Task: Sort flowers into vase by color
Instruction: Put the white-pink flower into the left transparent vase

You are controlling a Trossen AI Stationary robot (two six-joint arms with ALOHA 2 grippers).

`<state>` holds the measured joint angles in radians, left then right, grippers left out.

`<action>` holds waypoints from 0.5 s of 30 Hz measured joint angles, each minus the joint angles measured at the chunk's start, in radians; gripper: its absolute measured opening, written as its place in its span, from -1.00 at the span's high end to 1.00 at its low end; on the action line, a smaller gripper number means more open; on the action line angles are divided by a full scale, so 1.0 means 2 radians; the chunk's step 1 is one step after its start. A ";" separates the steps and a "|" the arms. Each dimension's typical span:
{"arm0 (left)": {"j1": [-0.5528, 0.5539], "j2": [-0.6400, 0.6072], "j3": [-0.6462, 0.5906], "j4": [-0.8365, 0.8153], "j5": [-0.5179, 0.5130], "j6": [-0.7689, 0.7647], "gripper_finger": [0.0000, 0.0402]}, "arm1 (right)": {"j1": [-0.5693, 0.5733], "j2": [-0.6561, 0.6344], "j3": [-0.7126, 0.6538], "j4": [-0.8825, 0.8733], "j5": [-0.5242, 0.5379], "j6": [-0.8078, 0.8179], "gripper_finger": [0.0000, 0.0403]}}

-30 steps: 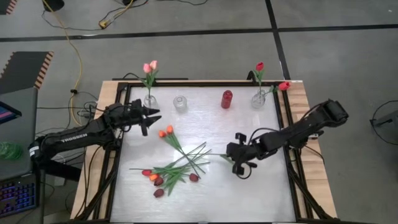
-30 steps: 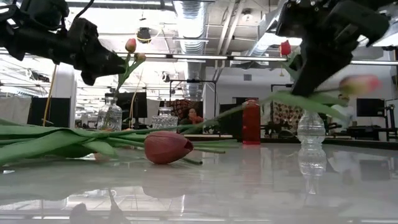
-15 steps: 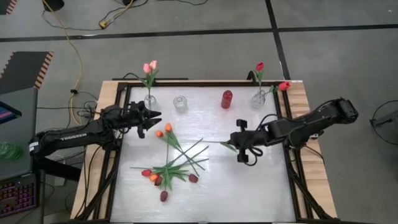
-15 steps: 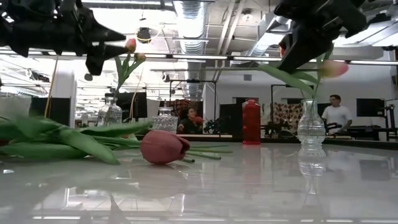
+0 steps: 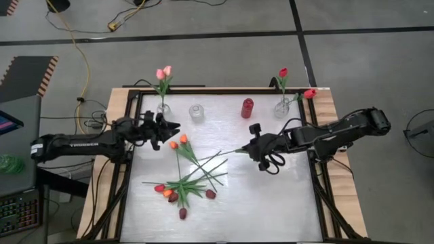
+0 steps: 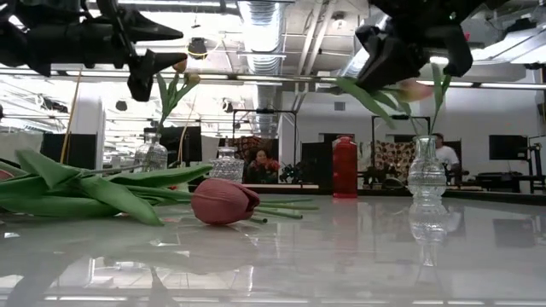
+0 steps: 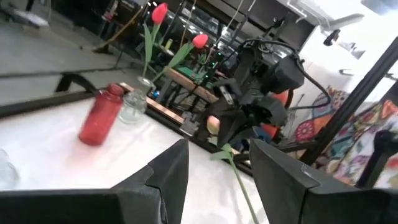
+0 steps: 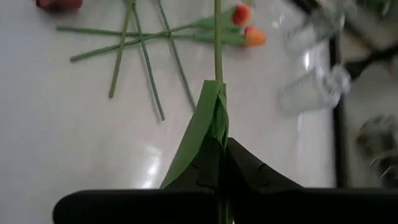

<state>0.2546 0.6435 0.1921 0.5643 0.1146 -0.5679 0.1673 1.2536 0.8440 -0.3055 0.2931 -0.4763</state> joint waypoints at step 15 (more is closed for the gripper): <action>-0.065 0.181 0.016 0.084 -0.026 -0.153 0.22 | 0.000 0.006 0.000 0.067 -0.001 -0.259 0.80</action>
<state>0.1253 1.0065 0.2247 0.7319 0.0628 -0.8740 0.1680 1.2648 0.8440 -0.1724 0.2909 -0.9944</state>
